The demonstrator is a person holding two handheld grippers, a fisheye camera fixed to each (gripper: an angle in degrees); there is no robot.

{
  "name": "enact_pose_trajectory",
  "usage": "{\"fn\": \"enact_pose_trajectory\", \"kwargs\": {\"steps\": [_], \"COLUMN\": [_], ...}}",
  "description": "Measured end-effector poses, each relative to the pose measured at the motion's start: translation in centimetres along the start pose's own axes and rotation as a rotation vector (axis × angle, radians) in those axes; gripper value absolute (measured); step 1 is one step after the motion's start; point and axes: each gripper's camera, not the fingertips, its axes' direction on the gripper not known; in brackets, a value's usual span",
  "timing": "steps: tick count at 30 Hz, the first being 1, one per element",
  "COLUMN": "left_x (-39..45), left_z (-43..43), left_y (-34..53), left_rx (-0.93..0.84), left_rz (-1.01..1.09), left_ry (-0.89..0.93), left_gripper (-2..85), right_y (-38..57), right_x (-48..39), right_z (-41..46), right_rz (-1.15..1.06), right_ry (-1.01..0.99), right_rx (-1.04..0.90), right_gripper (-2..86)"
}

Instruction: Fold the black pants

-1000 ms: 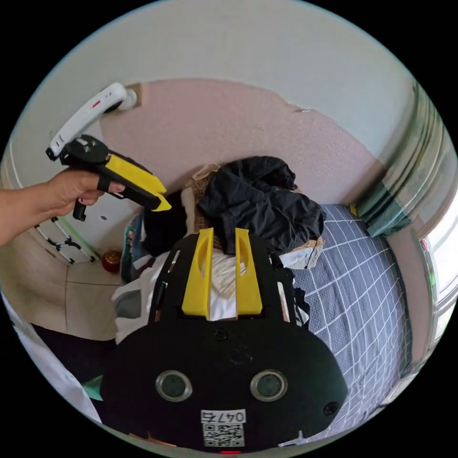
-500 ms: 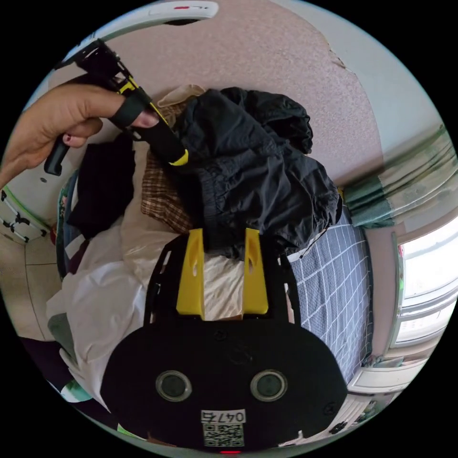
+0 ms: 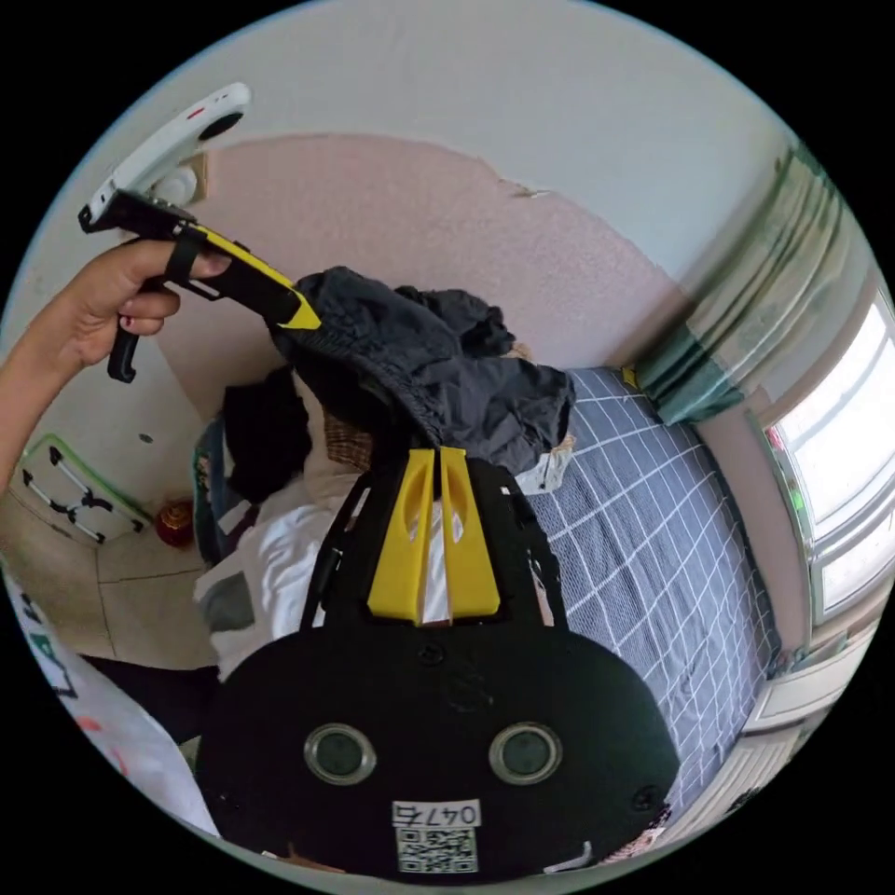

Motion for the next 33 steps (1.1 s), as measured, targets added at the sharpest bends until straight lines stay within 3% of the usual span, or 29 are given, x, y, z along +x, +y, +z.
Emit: {"fn": "enact_pose_trajectory", "kwargs": {"steps": [7, 11, 17, 21, 25, 29, 33], "left_x": [15.9, 27.2, 48.4, 65.7, 81.7, 91.0, 97.5], "left_z": [-10.8, -12.0, -5.3, 1.4, 1.4, 1.5, 6.5], "left_y": [-6.7, -10.8, -17.4, -21.4, -23.9, -23.2, -18.5], "left_rx": [0.078, 0.057, -0.090, -0.128, -0.003, -0.008, -0.100], "left_rz": [0.284, 0.439, 0.597, 0.716, 0.869, 0.931, 0.984], "left_ry": [0.207, 0.216, 0.229, 0.055, -0.123, -0.119, -0.116], "left_gripper": [2.9, 3.0, 3.1, 3.3, 3.5, 3.9, 4.6], "right_y": [4.8, 9.9, 23.2, 33.3, 38.8, 45.2, 53.3], "right_x": [8.3, 12.9, 22.4, 30.9, 36.8, 38.8, 36.6], "right_z": [-18.2, -27.2, -31.2, -32.2, -36.8, -42.6, -42.4], "right_rz": [0.132, 0.135, 0.236, 0.342, 0.360, 0.343, 0.340], "right_ry": [-0.028, 0.090, 0.153, 0.188, 0.302, 0.358, 0.279], "right_rx": [0.065, 0.020, -0.145, -0.189, -0.174, -0.170, -0.229], "right_gripper": [-0.2, -0.2, -0.2, -0.2, -0.2, -0.2, -0.2]}}
